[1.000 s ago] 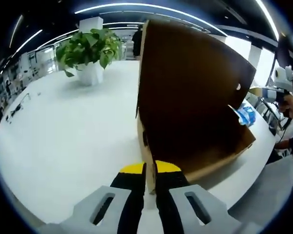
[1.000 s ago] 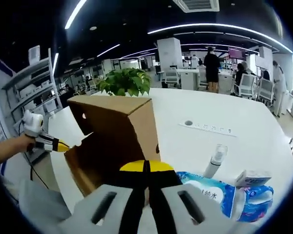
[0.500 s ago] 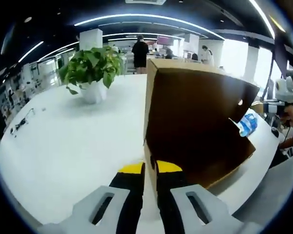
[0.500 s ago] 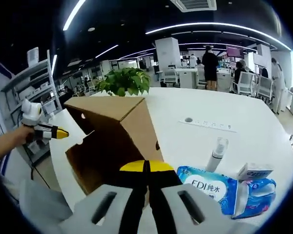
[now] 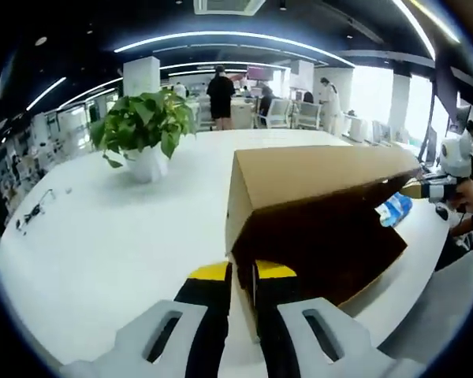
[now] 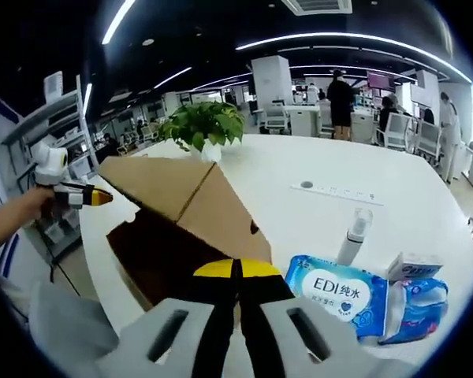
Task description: Operate the shoe box by opening the lid, removing the specified soft item, and placing it in the target area until the item is outside and the box remains undamaged.
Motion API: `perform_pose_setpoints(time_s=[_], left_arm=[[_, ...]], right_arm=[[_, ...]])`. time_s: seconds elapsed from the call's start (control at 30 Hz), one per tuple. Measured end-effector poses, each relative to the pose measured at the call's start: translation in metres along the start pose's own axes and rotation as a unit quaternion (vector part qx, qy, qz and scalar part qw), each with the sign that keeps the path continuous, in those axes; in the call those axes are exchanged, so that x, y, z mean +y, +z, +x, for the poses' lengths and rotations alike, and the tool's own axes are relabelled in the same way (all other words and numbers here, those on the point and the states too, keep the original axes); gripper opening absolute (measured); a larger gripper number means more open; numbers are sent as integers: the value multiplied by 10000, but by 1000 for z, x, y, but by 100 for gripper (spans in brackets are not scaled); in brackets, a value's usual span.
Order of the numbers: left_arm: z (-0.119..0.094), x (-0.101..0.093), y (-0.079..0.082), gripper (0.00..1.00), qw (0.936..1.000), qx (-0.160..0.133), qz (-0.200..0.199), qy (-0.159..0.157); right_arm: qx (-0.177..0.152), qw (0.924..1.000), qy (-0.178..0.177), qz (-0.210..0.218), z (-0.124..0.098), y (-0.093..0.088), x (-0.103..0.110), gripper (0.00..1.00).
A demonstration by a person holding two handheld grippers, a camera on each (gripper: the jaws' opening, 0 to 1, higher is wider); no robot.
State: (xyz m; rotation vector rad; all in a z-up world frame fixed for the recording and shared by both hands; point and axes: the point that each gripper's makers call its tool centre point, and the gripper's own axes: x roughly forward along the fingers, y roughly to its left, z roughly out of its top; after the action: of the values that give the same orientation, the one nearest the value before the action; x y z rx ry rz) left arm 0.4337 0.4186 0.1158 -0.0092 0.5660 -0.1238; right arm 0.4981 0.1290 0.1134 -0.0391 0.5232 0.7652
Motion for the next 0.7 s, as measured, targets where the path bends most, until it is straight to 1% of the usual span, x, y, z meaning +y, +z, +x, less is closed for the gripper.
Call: perform_pose_setpoints(time_s=[0.2, 0.43, 0.6, 0.7], left_arm=[[0, -2, -1, 7, 10000, -8, 12, -33], [0, -6, -10, 8, 10000, 51, 13, -76], [0, -9, -17, 9, 9999, 113, 3, -100], [0, -9, -21, 8, 9998, 153, 10, -115]], right_arm=[[78, 10000, 18, 25, 0, -8, 1, 0], [216, 9997, 51, 40, 2, -21, 4, 0], [280, 9996, 70, 60, 2, -28, 5, 0], [292, 9994, 134, 83, 2, -32, 7, 0]])
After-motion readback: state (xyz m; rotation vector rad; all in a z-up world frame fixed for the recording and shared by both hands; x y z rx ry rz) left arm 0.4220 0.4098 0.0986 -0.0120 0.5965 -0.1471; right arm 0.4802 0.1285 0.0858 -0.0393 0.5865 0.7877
